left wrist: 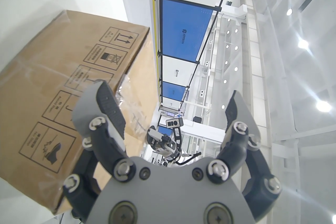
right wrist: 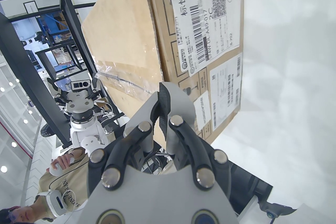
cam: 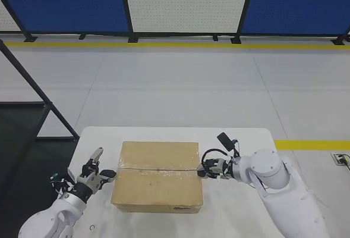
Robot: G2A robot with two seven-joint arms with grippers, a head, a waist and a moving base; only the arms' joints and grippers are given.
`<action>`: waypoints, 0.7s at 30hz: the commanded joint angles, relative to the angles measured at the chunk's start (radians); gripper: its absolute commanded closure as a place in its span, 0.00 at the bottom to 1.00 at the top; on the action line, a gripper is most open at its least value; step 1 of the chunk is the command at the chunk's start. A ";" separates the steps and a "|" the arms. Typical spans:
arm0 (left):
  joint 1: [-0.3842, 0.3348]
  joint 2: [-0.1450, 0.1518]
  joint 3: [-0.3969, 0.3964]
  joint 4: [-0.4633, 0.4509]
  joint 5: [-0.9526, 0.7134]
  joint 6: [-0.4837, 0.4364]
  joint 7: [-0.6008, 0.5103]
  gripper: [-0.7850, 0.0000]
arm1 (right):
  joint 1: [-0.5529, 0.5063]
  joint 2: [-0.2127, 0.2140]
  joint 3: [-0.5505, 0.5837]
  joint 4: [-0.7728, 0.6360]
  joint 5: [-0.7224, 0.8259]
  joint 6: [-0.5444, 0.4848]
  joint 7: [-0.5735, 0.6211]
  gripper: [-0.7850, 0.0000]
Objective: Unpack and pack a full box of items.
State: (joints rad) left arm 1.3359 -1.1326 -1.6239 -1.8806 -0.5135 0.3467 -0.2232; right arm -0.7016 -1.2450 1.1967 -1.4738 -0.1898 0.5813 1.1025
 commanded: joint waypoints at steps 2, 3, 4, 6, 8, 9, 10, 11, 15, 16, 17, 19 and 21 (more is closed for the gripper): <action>0.007 0.000 -0.002 -0.003 0.001 -0.002 0.004 0.00 | -0.014 0.007 0.021 -0.008 0.006 -0.002 0.002 1.00; 0.009 -0.001 -0.003 -0.004 -0.001 -0.002 0.004 0.00 | -0.020 0.010 0.026 -0.012 0.006 -0.004 0.003 1.00; 0.010 -0.001 -0.003 -0.005 -0.002 -0.002 0.005 0.00 | -0.024 0.012 0.030 -0.015 0.009 -0.005 0.004 1.00; 0.012 -0.001 -0.003 -0.007 0.000 0.000 0.007 0.00 | -0.033 0.015 0.032 -0.020 0.009 -0.005 0.004 1.00; 0.012 -0.002 -0.002 -0.012 0.001 0.001 0.009 0.00 | -0.037 0.017 0.029 -0.023 0.012 -0.004 0.003 1.00; 0.013 -0.002 -0.001 -0.014 0.002 0.002 0.010 0.00 | -0.039 0.018 0.027 -0.023 0.012 -0.003 0.002 1.00; 0.012 -0.002 0.000 -0.016 0.002 0.002 0.010 0.00 | -0.040 0.019 0.024 -0.023 0.014 -0.004 0.002 1.00; 0.012 -0.002 0.000 -0.016 0.003 0.002 0.010 0.00 | -0.040 0.019 0.021 -0.023 0.015 -0.003 0.001 1.00; 0.013 -0.003 0.000 -0.017 0.004 0.001 0.011 0.00 | -0.039 0.022 0.014 -0.017 0.025 -0.006 -0.005 1.00; 0.014 -0.003 0.000 -0.017 0.005 0.002 0.011 0.00 | -0.039 0.022 0.012 -0.015 0.029 -0.007 -0.006 1.00; 0.015 -0.003 0.000 -0.018 0.006 0.002 0.012 0.00 | -0.038 0.023 0.011 -0.013 0.031 -0.009 -0.007 1.00; 0.017 -0.003 -0.001 -0.018 0.006 0.001 0.011 0.00 | -0.038 0.024 0.011 -0.012 0.040 -0.014 -0.013 1.00; 0.019 -0.003 -0.002 -0.019 0.006 0.003 0.009 0.00 | -0.039 0.025 0.010 -0.010 0.047 -0.018 -0.018 1.00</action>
State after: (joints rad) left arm 1.3541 -1.1357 -1.6253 -1.8992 -0.5078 0.3487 -0.2133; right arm -0.7401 -1.2203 1.2072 -1.4844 -0.1452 0.5646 1.0867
